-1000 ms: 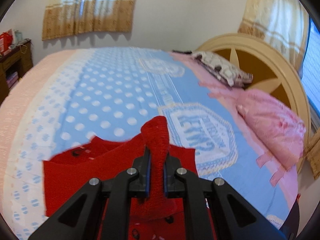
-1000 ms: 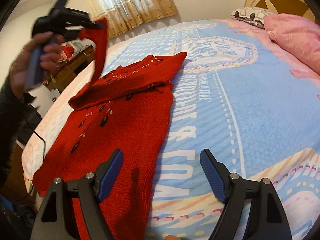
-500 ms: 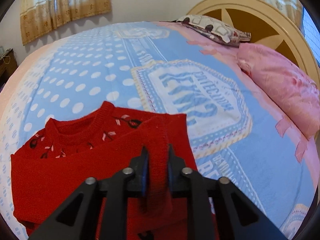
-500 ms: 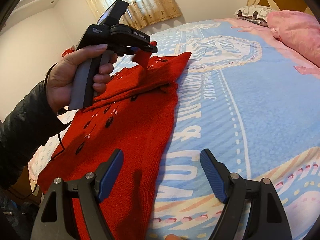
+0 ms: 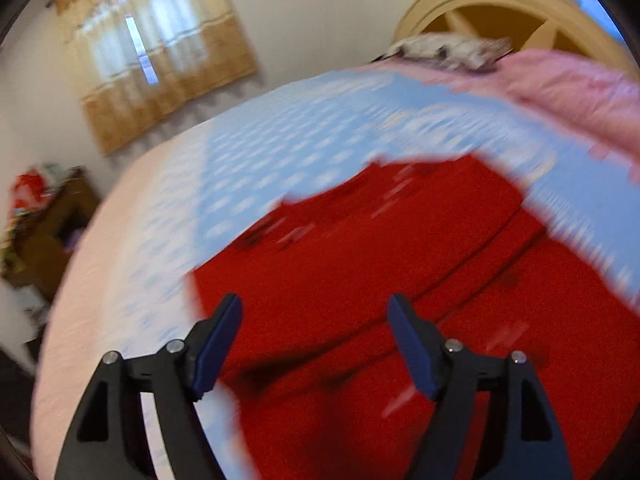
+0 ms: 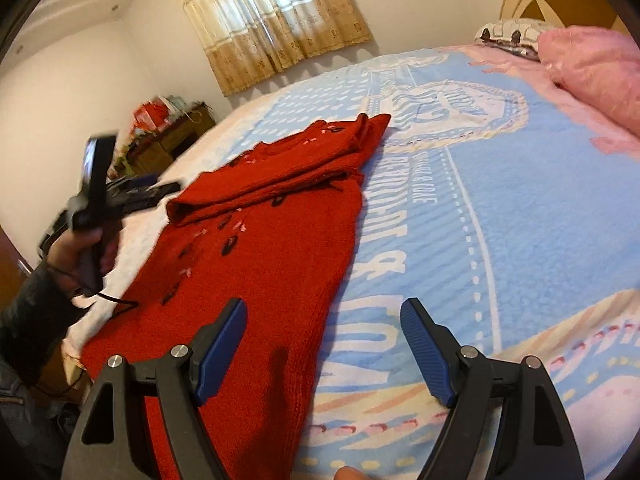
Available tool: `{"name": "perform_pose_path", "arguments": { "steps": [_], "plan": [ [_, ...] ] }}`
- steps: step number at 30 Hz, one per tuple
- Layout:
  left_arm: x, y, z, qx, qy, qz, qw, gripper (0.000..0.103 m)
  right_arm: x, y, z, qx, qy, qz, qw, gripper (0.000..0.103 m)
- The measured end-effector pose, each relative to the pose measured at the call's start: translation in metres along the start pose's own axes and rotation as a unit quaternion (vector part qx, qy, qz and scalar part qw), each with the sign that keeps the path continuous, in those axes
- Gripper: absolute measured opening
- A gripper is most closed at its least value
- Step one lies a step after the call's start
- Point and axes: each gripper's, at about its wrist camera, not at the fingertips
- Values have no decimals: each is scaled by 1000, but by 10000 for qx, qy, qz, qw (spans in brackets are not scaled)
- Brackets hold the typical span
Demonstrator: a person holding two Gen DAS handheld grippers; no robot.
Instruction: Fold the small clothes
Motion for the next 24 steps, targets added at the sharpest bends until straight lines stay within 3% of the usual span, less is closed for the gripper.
{"name": "perform_pose_path", "arguments": {
  "steps": [3, 8, 13, 17, 18, 21, 24],
  "plan": [
    [28, 29, 23, -541, 347, -59, 9979, 78, -11, 15, -9, 470, 150, -317, 9983, 79],
    [29, 52, 56, -406, 513, -634, 9958, 80, -62, 39, -32, 618, 289, -464, 9966, 79],
    [26, 71, 81, -296, 723, -1273, 9888, 84, -111, 54, -24, 822, 606, -591, 9930, 79],
    [47, 86, 78, -375, 736, -1557, 9843, 98, -141, 46, 10, 972, 924, -465, 9899, 79],
    [52, 93, 80, -214, 779, -1760, 9811, 99, -146, 43, 20, 993, 965, -455, 9893, 77],
    [59, 105, 90, 223, 910, -2092, 9734, 102, -166, 34, 57, 1192, 1104, -359, 9861, 55],
    [62, 103, 90, 245, 792, -2148, 9731, 103, -183, 27, 88, 1224, 1129, -248, 9857, 46]
  ]
}}
Point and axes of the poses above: each gripper's, at about its wrist camera, not at the fingertips, and z roughly the way its jaws point, y to its left, x to its underside, and after that the axes turned 12 degrees about y, right-handed
